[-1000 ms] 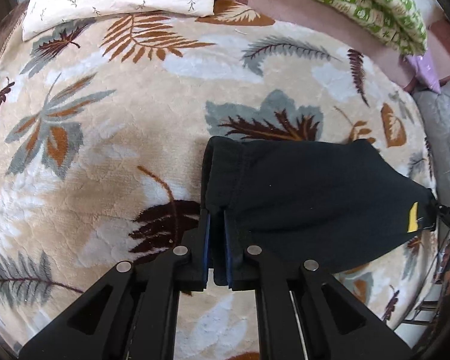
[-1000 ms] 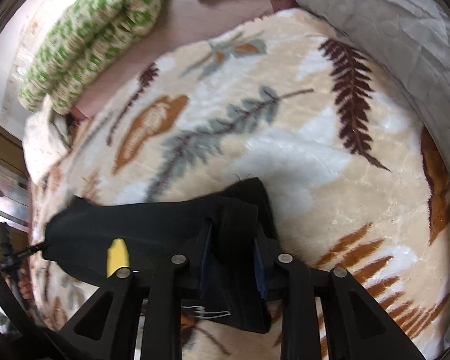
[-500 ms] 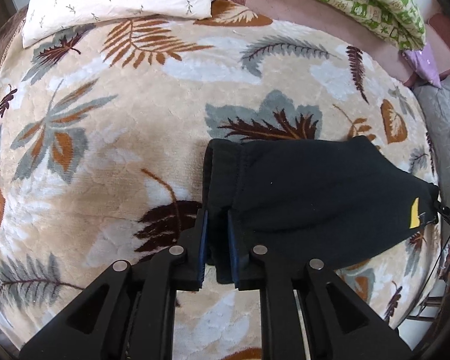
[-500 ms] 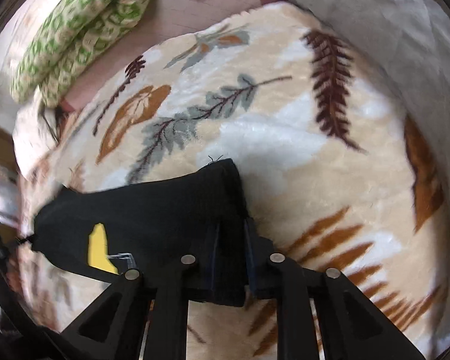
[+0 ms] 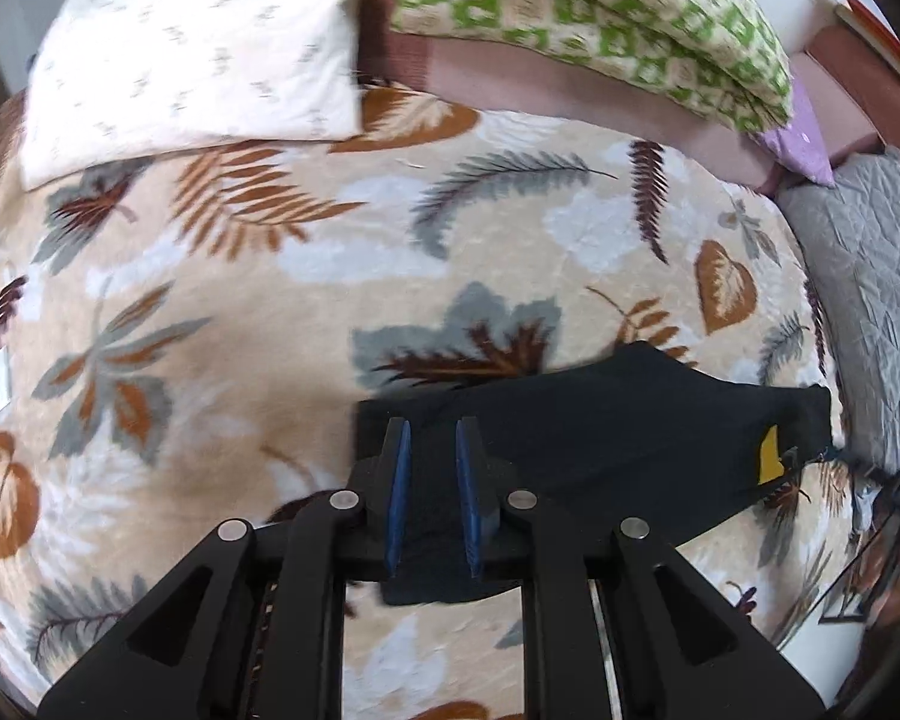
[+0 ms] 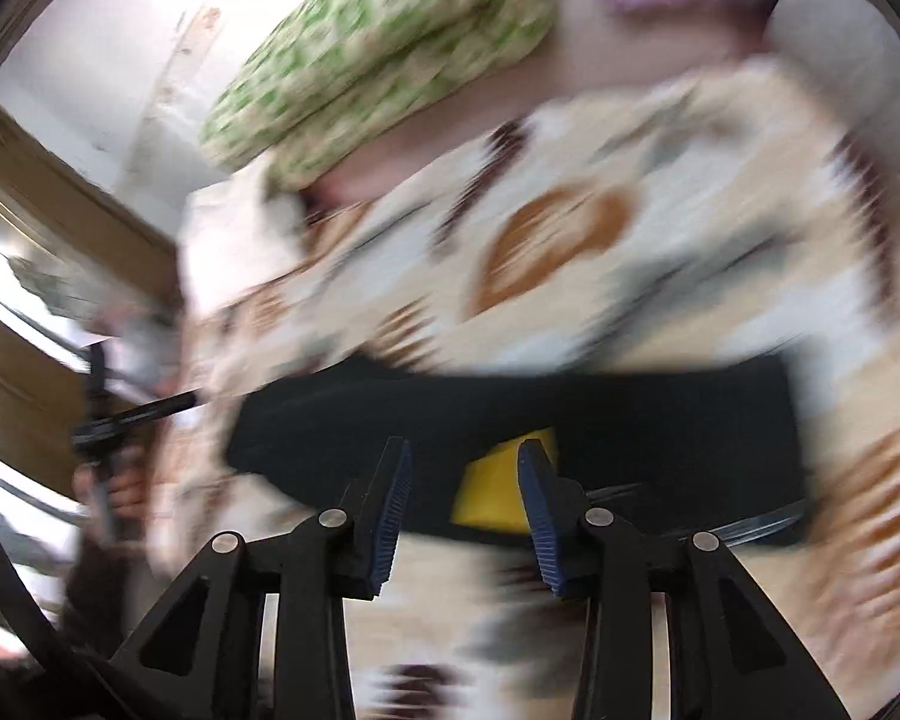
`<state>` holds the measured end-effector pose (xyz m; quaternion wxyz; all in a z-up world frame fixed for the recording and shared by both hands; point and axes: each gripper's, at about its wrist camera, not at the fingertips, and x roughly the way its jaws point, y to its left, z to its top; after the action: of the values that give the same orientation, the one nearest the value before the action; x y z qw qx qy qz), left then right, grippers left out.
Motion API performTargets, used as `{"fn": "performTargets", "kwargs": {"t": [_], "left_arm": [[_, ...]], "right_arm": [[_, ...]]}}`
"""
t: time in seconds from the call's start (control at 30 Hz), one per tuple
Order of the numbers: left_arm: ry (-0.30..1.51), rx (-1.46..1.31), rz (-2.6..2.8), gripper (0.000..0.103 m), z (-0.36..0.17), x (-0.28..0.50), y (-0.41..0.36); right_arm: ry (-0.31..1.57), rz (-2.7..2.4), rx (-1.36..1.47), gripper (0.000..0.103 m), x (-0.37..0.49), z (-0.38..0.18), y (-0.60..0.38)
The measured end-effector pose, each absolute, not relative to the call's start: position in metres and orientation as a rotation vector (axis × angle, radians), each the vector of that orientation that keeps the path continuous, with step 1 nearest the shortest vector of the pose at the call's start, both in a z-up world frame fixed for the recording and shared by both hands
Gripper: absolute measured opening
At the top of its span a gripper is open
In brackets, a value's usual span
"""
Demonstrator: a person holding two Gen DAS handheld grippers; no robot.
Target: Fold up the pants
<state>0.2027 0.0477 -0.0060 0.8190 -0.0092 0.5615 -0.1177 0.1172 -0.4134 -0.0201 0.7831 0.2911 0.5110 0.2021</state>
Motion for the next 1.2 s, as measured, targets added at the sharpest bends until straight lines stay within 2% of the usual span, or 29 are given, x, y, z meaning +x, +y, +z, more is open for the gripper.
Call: {"fn": "performTargets", "kwargs": {"t": [0.17,0.37,0.57,0.73,0.93,1.07,1.1,1.13,1.17,1.2], "left_arm": [[1.232,0.036,-0.308,0.013,-0.015,0.215,0.013],[1.280,0.104,-0.408,0.013,-0.025,0.240,-0.027],[1.331,0.137,-0.450,0.013,-0.044,0.269,-0.068],[1.444,0.074,-0.526,0.013,-0.069,0.283,-0.093],[1.416,0.281,-0.527,0.013,-0.083,0.277,-0.127],[1.417,0.318,-0.535,0.013,-0.088,0.276,-0.137],[1.423,0.307,-0.551,0.015,-0.089,0.277,-0.138],[1.436,0.294,-0.572,0.021,-0.090,0.276,-0.139],[1.454,0.279,-0.603,0.035,-0.091,0.276,-0.142],[1.456,0.271,-0.623,0.038,-0.092,0.275,-0.145]], "right_arm": [[1.212,0.500,0.864,0.039,0.121,-0.071,-0.338],[1.284,0.387,1.050,0.039,0.116,-0.110,-0.311],[1.239,0.264,1.204,0.041,0.107,-0.124,-0.310],[1.217,0.230,1.301,0.050,0.102,-0.127,-0.307],[1.253,0.238,1.298,0.049,0.106,-0.125,-0.299],[1.219,0.184,1.365,0.048,0.102,-0.131,-0.301],[1.205,0.164,1.399,0.049,0.100,-0.134,-0.301],[1.188,0.151,1.420,0.050,0.100,-0.135,-0.301],[1.173,0.138,1.439,0.050,0.101,-0.136,-0.300],[1.158,0.132,1.447,0.050,0.103,-0.136,-0.299]]}}
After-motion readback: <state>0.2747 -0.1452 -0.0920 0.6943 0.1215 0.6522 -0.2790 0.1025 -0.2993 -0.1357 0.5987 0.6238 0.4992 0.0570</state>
